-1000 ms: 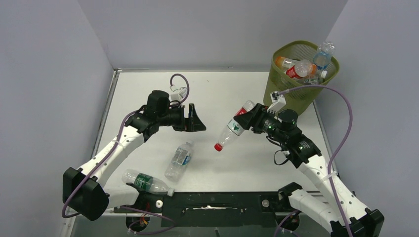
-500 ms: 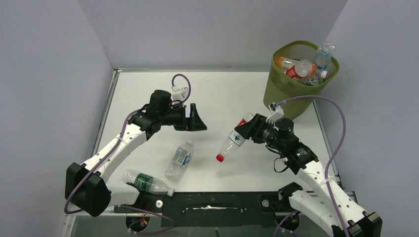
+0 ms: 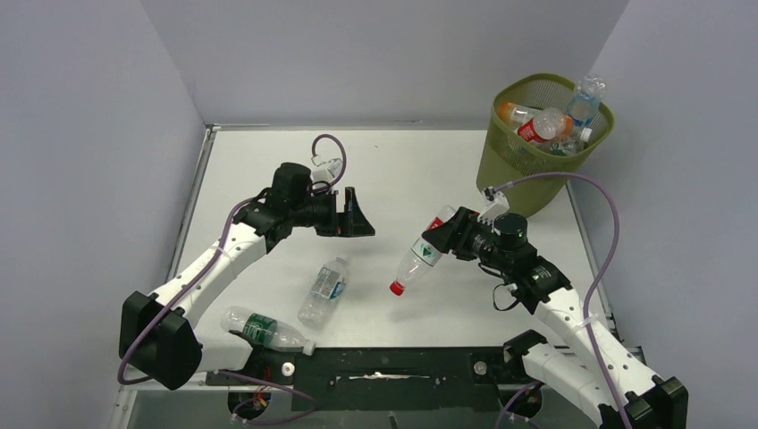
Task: Put the plastic bottles in the bin
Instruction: Place the plastic bottle in the trash bin.
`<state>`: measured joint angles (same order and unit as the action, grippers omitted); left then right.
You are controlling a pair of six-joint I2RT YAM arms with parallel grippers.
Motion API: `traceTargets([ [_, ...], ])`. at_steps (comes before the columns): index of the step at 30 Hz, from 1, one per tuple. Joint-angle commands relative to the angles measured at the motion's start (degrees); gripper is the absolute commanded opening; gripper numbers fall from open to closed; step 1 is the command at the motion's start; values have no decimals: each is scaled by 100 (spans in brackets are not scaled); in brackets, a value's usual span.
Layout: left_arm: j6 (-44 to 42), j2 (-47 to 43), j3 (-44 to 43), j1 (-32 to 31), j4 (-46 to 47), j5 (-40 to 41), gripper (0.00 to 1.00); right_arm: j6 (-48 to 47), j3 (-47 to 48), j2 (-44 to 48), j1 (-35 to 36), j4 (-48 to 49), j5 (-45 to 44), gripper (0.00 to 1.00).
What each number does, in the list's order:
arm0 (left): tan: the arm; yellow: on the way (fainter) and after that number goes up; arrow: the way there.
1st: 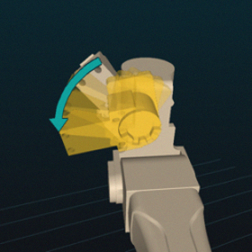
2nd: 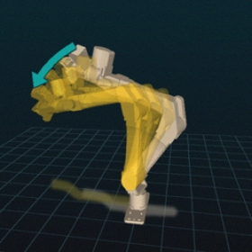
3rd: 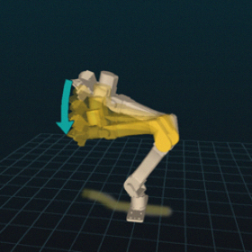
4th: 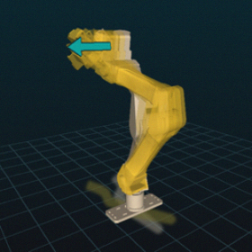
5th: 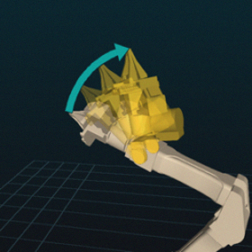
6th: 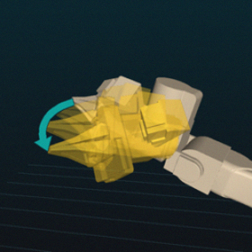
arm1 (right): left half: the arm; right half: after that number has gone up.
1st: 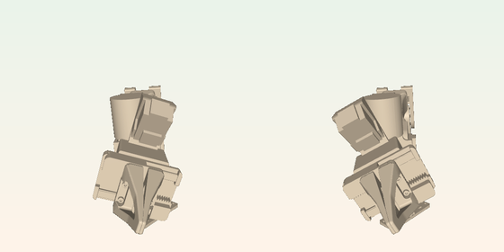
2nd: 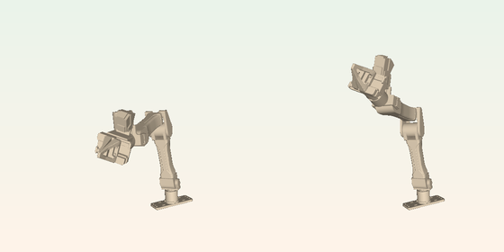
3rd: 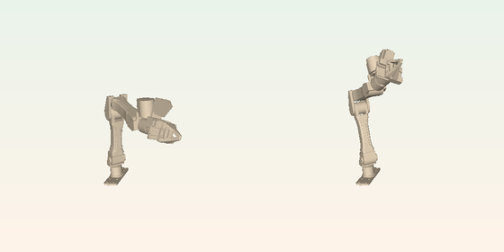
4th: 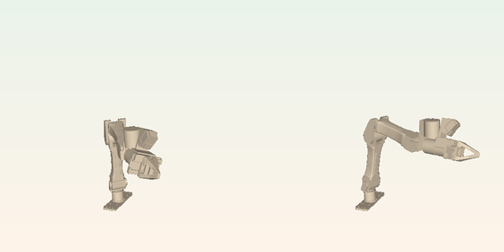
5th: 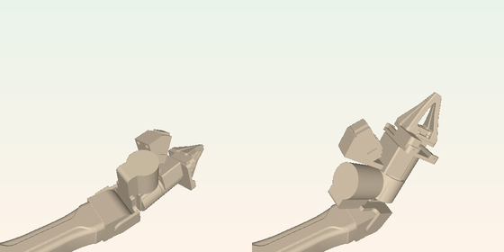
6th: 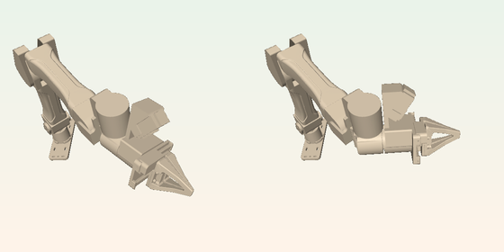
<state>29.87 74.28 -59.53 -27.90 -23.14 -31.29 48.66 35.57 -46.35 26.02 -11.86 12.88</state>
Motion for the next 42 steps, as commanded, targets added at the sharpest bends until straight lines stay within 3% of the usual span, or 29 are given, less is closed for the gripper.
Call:
traceTargets([
  [1, 32, -10, -314, 32, 363, -29, 86, -40, 315, 5, 26, 283, 29, 50],
  [6, -7, -74, -306, 39, 342, -29, 86, -471, 940, 48, 2, -316, -376, 50],
  [14, -69, -218, -239, 44, 281, -19, 86, -1674, 3197, -501, -92, -1557, -1438, 52],
  [21, -75, -418, -30, 48, 332, -38, 86, -2801, 4928, -943, -103, -1399, -3049, 53],
  [28, -143, -419, -59, 48, 318, -96, 86, -4682, 6870, -2365, -245, -582, -4061, 57],
  [32, -148, -478, -57, 56, 357, -114, 86, -4963, 7387, -3030, -867, -239, -4060, 57],
  [34, -148, -433, -99, 56, 379, -155, 86, -4693, 7689, -3357, -1344, -260, -3948, 57],
  [35, -146, -380, -212, 59, 380, -183, 86, -4313, 8145, -3854, -2075, -289, -3562, 56],
  [42, -222, -393, -290, 105, 291, -192, 86, -3434, 8606, -4822, -3327, -37, -2509, 55],
])
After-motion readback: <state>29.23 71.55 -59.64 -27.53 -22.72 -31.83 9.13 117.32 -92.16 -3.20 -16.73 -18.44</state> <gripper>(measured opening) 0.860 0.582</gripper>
